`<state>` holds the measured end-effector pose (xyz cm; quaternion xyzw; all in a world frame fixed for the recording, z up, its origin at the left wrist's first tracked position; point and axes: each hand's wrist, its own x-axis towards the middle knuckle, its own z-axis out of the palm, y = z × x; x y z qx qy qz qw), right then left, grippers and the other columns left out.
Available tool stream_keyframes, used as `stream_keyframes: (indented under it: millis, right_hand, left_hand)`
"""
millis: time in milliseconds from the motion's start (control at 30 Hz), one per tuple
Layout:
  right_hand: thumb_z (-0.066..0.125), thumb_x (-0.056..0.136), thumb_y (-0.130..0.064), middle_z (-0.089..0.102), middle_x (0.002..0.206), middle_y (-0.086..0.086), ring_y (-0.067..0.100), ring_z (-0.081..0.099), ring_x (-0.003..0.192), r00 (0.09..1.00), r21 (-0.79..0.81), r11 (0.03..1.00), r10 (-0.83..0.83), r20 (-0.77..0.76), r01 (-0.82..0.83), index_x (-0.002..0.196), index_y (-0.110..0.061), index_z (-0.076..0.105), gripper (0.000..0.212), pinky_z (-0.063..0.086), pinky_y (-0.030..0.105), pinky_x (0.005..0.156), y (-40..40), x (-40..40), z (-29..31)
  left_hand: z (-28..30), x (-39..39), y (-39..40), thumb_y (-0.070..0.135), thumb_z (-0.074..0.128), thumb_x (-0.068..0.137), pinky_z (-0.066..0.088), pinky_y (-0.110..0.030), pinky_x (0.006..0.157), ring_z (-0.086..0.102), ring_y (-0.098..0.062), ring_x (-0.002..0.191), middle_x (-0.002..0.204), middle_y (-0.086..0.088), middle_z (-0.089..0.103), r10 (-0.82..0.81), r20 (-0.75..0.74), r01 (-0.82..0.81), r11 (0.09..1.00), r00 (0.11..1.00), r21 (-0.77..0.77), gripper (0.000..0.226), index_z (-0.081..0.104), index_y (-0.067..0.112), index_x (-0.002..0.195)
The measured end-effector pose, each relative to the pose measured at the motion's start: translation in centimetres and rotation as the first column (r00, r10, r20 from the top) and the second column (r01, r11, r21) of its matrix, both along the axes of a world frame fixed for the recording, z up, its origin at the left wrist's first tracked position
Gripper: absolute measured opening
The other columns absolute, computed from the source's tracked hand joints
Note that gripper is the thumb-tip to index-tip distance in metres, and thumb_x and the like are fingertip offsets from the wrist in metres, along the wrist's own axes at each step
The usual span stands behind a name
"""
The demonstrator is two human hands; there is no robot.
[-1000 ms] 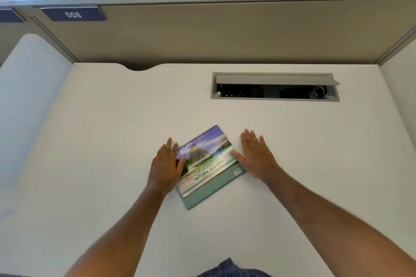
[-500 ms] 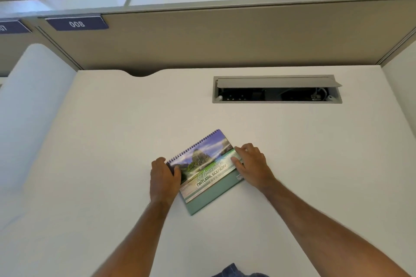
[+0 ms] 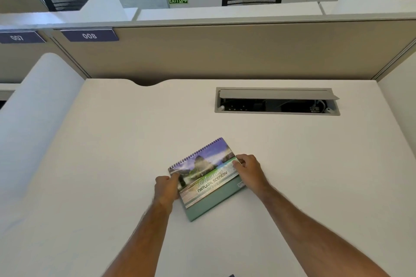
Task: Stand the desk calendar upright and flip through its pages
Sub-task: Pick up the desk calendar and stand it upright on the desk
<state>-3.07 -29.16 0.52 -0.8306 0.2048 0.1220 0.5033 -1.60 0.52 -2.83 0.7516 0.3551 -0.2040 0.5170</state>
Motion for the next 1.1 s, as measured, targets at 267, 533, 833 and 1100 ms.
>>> stream_keyframes:
  millis: [267,533,833,1100]
  right_hand:
    - [0.06,0.09,-0.038,0.072,0.1,-0.007,0.015,0.07,0.091,0.99,0.088,0.991,-0.087,-0.114,0.097,0.109,-0.023,0.061,0.024,0.058,0.037,0.078,0.5,0.7,0.6]
    - [0.058,0.098,-0.039,0.069,0.085,-0.002,0.014,0.062,0.076,0.99,0.137,0.987,-0.064,-0.126,0.081,0.103,-0.017,0.069,0.025,0.046,0.03,0.067,1.0,1.1,1.9]
    - [0.044,0.104,-0.037,0.07,0.099,0.009,0.017,0.063,0.081,0.987,0.231,0.964,-0.11,-0.119,0.135,0.108,-0.012,0.065,0.033,0.043,0.031,0.068,1.2,3.0,6.3]
    - [0.041,0.102,-0.032,0.069,0.099,0.012,0.019,0.065,0.082,0.996,0.241,0.969,-0.033,-0.079,0.051,0.098,-0.016,0.059,0.025,0.045,0.031,0.066,1.5,5.3,8.7]
  left_hand:
    - [3.6,-1.0,-1.0,0.023,0.061,0.105,0.06,-0.044,0.075,0.074,-0.035,0.081,0.103,-0.03,0.08,0.03,-0.046,-0.036,0.992,0.998,-0.125,0.028,0.074,-0.001,0.107]
    - [5.9,-1.3,-1.4,0.031,0.058,0.11,0.058,-0.032,0.065,0.076,-0.028,0.082,0.099,-0.017,0.082,0.052,-0.04,-0.06,0.975,0.998,-0.215,0.033,0.073,0.004,0.119]
    - [8.3,0.5,-1.8,0.045,0.056,0.11,0.061,-0.049,0.087,0.078,-0.032,0.099,0.111,-0.017,0.08,0.089,0.134,-0.05,0.962,0.987,-0.27,0.039,0.065,0.008,0.12]
    - [11.2,2.4,-1.4,0.045,0.059,0.109,0.059,-0.054,0.097,0.076,-0.024,0.098,0.112,-0.012,0.078,0.128,0.287,-0.026,0.943,0.949,-0.333,0.04,0.062,0.007,0.122]
